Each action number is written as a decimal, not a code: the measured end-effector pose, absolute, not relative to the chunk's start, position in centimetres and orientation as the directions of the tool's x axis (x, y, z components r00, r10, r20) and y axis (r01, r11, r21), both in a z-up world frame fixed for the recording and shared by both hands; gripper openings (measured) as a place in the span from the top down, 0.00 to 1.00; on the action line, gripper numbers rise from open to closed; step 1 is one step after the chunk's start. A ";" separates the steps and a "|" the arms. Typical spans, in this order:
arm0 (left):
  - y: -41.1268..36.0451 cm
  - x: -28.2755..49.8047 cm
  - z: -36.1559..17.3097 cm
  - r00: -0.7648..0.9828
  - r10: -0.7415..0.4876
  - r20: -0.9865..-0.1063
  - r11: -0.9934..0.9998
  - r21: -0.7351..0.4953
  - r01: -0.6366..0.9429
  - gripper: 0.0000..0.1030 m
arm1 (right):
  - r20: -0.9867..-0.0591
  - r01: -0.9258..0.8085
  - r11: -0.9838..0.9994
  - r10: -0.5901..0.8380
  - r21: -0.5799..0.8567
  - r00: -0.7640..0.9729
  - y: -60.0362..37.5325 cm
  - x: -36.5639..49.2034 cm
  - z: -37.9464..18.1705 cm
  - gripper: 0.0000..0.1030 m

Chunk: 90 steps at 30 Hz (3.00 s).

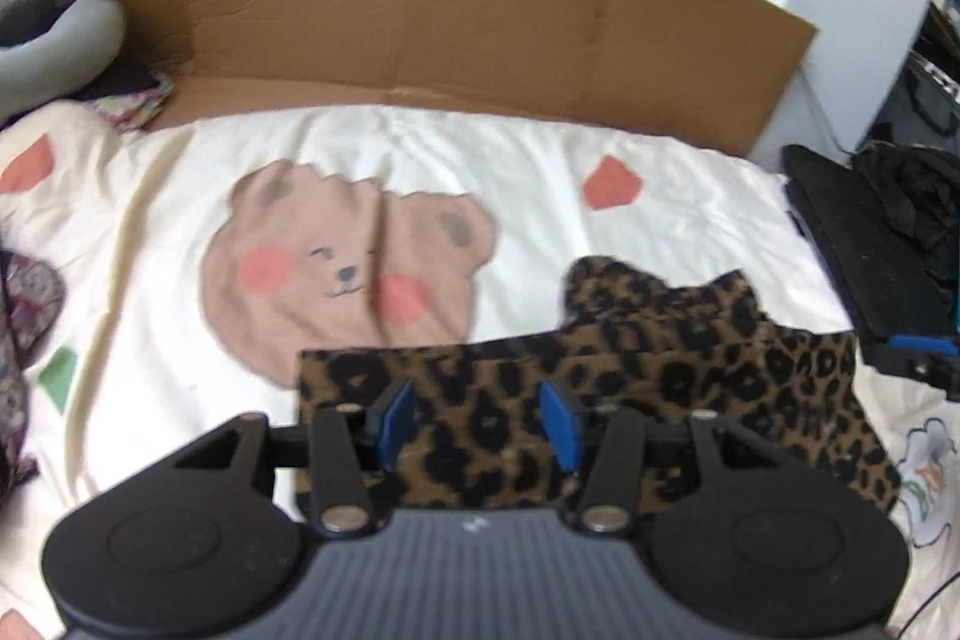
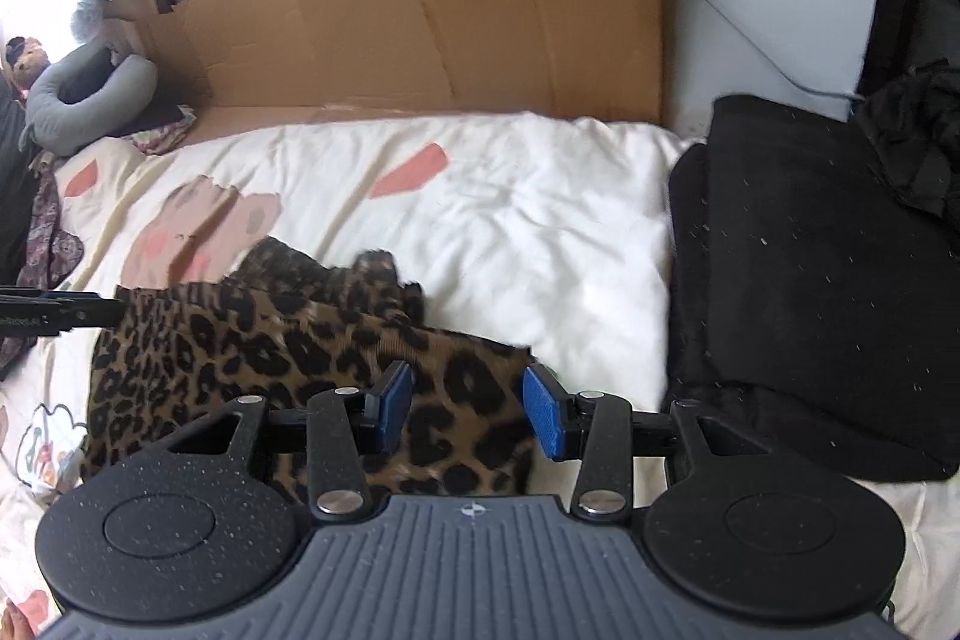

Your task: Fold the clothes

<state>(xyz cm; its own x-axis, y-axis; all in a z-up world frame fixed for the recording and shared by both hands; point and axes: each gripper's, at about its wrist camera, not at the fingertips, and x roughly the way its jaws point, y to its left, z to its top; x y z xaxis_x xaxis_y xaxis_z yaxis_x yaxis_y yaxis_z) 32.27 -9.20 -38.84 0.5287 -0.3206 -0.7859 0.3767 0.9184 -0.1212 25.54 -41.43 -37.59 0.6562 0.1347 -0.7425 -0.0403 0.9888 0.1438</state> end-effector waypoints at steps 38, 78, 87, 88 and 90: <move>-4.4 36.4 -42.1 0.558 -0.357 -0.749 0.930 -0.226 0.291 0.98 | -0.749 0.038 0.960 0.190 0.276 0.634 -44.8 28.7 -41.4 1.00; -8.4 36.6 -44.0 0.536 -0.277 -0.798 0.919 -0.058 0.389 0.90 | -0.787 -0.010 0.979 0.169 0.203 0.593 -42.2 30.0 -43.3 0.95; -6.9 35.5 -40.1 0.619 -0.288 -0.731 0.937 -0.082 0.339 0.91 | -0.734 0.015 0.972 0.167 0.235 0.658 -43.5 28.3 -40.4 0.96; -6.7 35.4 -39.5 0.626 -0.294 -0.723 0.937 -0.089 0.337 0.91 | -0.728 0.016 0.971 0.167 0.238 0.665 -43.5 28.0 -40.1 0.96; -6.4 35.2 -38.4 0.638 -0.307 -0.707 0.938 -0.108 0.331 0.91 | -0.714 0.018 0.970 0.166 0.242 0.680 -43.6 27.4 -39.4 0.96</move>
<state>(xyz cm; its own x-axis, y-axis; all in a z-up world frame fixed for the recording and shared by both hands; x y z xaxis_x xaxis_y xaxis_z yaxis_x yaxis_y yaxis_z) 35.24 -6.36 -38.43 0.6378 -0.3065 -0.7066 0.3307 0.9375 -0.1082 27.43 -43.65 -39.38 0.6803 0.1658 -0.7139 0.0180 0.9700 0.2424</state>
